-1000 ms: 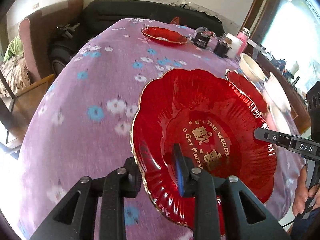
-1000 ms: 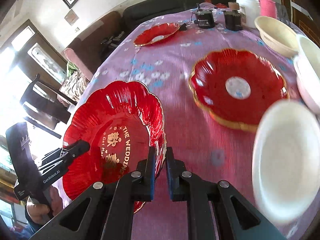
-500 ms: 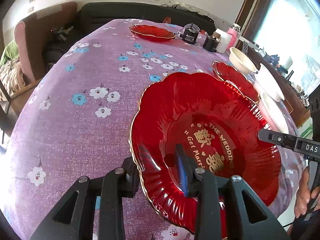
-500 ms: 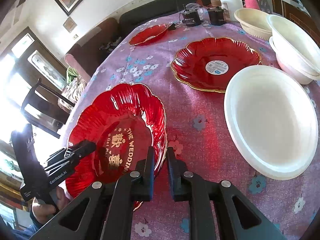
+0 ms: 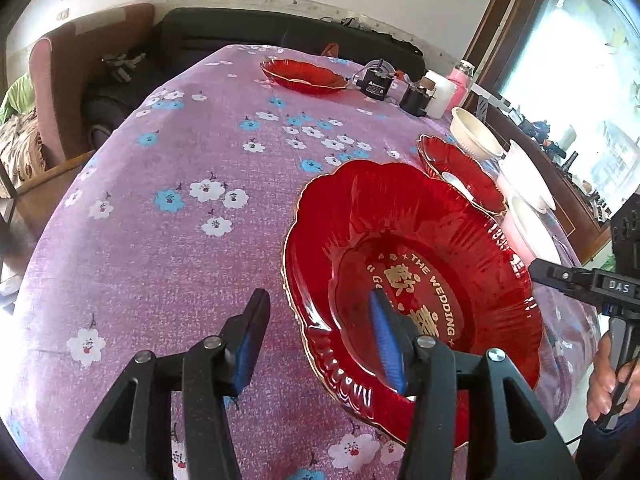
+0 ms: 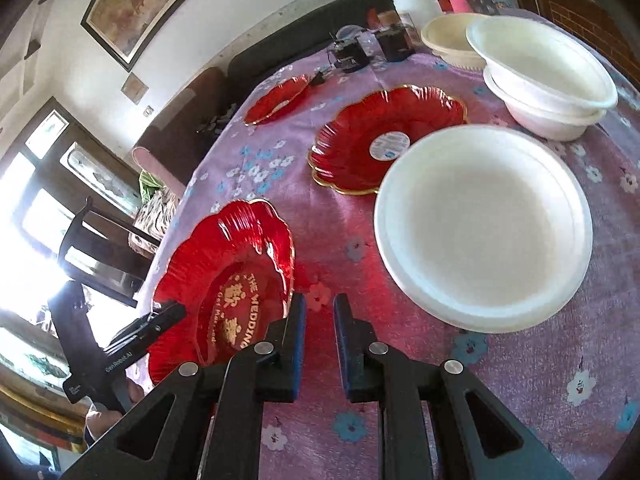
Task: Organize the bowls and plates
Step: 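Lift and carry the wedding plate with the left gripper toward the smaller red plate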
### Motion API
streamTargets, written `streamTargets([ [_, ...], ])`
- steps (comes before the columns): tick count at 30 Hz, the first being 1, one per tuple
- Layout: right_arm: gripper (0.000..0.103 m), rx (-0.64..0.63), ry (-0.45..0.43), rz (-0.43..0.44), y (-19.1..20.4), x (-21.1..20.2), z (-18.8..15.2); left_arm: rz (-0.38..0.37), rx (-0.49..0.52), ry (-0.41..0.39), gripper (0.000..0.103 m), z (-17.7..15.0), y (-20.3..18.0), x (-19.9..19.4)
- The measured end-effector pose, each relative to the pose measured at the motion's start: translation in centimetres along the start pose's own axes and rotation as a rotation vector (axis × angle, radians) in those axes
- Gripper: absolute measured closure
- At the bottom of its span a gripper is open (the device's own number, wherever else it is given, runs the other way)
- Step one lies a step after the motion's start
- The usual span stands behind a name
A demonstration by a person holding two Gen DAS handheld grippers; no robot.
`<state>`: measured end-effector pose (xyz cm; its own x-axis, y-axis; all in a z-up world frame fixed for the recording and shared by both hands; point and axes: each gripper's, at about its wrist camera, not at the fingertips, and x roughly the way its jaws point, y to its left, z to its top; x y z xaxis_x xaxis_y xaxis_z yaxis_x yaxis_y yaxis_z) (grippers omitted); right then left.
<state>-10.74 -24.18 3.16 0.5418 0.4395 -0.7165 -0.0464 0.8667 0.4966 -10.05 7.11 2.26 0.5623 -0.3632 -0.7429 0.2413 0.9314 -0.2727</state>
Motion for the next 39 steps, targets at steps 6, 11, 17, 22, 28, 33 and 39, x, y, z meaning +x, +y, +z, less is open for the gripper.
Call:
streamTargets([
  [6,0.087,0.033,-0.025,-0.047,-1.6,0.5,0.8,0.008,0.016,-0.009,0.050,0.1,-0.2,-0.5],
  [11,0.087,0.085,-0.084,-0.124,-3.8,-0.9,1.3,0.014,0.017,-0.021,0.048,0.1,0.1,-0.9],
  [17,0.087,0.083,-0.048,-0.095,-5.0,-1.4,0.8,0.020,0.015,-0.023,0.048,-0.1,0.2,-1.1],
  [22,0.087,0.003,0.006,-0.038,-2.4,-0.2,-0.5,0.015,0.012,-0.028,0.047,-0.1,0.3,-1.4],
  [28,0.087,-0.017,0.008,-0.042,-1.4,0.3,-0.5,0.016,0.009,-0.036,0.047,-0.1,0.5,-1.8],
  [33,0.081,0.006,-0.015,-0.066,-2.1,0.3,0.5,0.017,0.004,-0.043,0.046,-0.1,0.7,-2.2],
  [39,0.076,0.078,-0.047,-0.096,-4.3,-0.5,1.5,0.015,0.015,-0.043,0.046,0.0,0.5,-2.5],
])
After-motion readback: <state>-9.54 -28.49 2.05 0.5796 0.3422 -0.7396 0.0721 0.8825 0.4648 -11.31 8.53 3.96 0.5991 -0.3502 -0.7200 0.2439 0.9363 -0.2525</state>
